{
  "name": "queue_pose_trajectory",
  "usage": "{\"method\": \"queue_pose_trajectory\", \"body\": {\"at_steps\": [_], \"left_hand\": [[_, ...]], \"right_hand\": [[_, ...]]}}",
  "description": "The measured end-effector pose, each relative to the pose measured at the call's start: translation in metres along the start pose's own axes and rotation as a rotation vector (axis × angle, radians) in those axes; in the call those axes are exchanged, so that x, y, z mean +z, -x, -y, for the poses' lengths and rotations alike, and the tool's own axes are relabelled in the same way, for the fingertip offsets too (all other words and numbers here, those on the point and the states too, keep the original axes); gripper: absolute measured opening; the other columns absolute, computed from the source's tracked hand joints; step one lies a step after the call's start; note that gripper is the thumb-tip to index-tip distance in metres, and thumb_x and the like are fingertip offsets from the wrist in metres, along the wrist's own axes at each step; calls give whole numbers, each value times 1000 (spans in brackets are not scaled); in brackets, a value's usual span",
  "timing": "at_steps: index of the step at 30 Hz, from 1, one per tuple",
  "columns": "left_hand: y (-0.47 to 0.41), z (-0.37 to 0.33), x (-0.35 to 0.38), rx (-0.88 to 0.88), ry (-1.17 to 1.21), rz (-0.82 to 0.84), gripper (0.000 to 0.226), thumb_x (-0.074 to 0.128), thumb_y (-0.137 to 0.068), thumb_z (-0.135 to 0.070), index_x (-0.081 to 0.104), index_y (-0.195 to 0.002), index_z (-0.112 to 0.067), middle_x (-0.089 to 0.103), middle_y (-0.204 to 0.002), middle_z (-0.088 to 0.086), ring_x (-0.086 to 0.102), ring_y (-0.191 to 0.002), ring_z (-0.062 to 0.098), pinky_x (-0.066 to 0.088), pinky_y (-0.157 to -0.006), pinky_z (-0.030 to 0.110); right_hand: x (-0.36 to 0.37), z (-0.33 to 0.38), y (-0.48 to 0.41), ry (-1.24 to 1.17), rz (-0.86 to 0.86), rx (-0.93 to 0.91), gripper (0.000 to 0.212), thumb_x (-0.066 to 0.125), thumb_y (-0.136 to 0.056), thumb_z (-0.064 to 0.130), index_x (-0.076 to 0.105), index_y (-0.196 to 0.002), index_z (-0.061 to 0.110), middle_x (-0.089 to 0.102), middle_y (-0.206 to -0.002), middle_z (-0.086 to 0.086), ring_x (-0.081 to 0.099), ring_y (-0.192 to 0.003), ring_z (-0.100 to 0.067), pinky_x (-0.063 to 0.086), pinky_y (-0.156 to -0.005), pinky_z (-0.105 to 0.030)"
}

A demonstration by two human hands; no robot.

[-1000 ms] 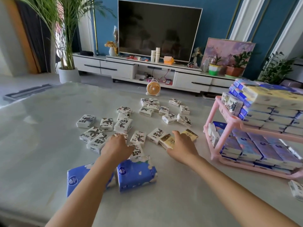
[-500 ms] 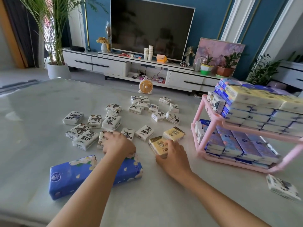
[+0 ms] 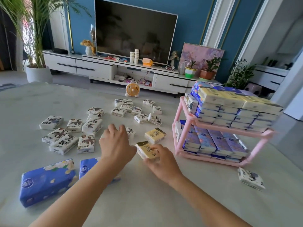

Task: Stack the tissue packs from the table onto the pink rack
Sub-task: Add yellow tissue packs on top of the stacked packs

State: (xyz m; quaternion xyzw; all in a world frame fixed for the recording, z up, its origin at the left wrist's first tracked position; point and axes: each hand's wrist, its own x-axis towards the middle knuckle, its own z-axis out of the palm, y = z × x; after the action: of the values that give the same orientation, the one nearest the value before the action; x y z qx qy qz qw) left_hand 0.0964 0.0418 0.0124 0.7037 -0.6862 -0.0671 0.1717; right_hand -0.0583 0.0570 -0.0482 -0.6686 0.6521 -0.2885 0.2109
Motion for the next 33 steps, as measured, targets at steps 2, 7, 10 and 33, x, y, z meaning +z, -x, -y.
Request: {"method": "queue_pose_trajectory", "body": {"at_steps": [2,7,10,33], "left_hand": [[16,-8,12,23,139,104,51,62,-77,-35,42,-118,-12,39,-122,10,42,-114,29,39,-85,32],[29,-21,38,21,253,233,50,60,-79,-39,44,-120,-14,44,-122,8,46,-112,26,37,-80,29],[32,-28,52,12,287,275,51,59,-82,-38,42,-123,-12,42,-124,10,44,-115,27,42,-87,32],[20,-55,68,172,39,333,42,46,-91,-31,40,-126,-10,37,-126,11,36,-119,27,36,-84,33]], "right_hand": [[-18,-10,17,-109,-63,2,47,67,-78,41,53,-120,27,57,-117,3,55,-106,-12,49,-88,-29],[-54,-48,82,-53,-322,-70,61,52,-64,67,52,-117,37,51,-116,23,45,-107,1,38,-86,-12],[-77,-64,81,-46,-514,-54,57,56,-64,60,57,-111,28,60,-107,11,52,-98,-10,37,-79,-8],[-99,-61,-72,570,-352,248,36,38,-97,27,48,-128,11,48,-131,-22,44,-120,-37,36,-91,-37]]}}
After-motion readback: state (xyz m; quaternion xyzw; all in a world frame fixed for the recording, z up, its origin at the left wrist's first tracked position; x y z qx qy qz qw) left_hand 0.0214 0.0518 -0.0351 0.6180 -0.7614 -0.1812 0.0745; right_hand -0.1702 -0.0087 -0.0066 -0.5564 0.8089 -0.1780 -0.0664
